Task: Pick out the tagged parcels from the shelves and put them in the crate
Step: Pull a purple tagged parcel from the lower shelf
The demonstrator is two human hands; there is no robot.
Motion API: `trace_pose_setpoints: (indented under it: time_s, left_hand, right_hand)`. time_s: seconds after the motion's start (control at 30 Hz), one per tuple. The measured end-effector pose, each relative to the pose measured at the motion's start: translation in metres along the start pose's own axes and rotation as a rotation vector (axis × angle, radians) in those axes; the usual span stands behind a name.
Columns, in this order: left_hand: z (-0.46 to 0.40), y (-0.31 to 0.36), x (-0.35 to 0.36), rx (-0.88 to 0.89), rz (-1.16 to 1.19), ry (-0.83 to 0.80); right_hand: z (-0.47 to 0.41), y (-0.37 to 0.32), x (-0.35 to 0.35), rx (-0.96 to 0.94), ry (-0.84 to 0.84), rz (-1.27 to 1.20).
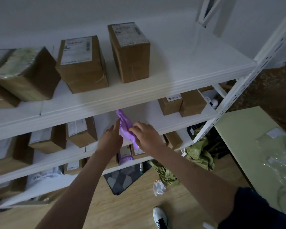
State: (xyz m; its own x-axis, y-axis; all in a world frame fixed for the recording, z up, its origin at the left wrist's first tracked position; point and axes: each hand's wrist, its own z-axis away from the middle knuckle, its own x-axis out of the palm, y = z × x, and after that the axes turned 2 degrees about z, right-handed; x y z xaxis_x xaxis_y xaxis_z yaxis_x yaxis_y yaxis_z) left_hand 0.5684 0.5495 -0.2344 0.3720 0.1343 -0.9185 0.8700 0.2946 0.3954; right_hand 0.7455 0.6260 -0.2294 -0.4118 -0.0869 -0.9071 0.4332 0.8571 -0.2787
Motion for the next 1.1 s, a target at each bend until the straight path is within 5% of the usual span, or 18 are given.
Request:
trace_pose_setpoints:
  time_s: [0.43,0.87,1.1]
  left_hand:
    - [0.045,-0.077,-0.019,-0.239,0.304,0.042]
    - [0.011,-0.068,0.023,-0.261,0.384,-0.012]
    - [-0.019,-0.074,0.038,-0.144,0.226,-0.029]
  right_hand:
    - [-0.014,-0.063,0.034,-0.131,-0.200,-0.031]
    - [0.003,0.018,0.058,0.240,-0.303,0.025]
    - [-0.017,0.059,0.062,0.243,-0.347,-0.005]
